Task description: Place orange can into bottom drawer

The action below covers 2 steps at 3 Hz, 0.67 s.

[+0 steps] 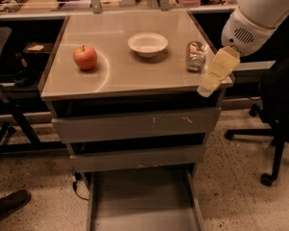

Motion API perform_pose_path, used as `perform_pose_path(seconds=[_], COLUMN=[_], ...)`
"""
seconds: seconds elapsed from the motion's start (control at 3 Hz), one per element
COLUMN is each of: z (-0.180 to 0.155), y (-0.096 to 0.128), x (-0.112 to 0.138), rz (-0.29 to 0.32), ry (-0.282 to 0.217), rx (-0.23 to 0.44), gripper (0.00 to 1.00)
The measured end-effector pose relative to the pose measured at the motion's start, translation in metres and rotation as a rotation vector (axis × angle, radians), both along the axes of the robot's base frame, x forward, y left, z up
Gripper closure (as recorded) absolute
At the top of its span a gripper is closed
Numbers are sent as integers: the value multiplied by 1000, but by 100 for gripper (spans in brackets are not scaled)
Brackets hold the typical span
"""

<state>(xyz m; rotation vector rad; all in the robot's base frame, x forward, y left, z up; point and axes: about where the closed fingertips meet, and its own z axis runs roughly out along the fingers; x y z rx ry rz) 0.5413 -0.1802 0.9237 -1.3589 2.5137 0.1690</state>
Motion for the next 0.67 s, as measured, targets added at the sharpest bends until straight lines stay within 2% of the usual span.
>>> perform_pose_path(seconds=[0.67], z=[4], y=[18], x=[52], rz=[-145], ry=[8], rx=[37], gripper=[0])
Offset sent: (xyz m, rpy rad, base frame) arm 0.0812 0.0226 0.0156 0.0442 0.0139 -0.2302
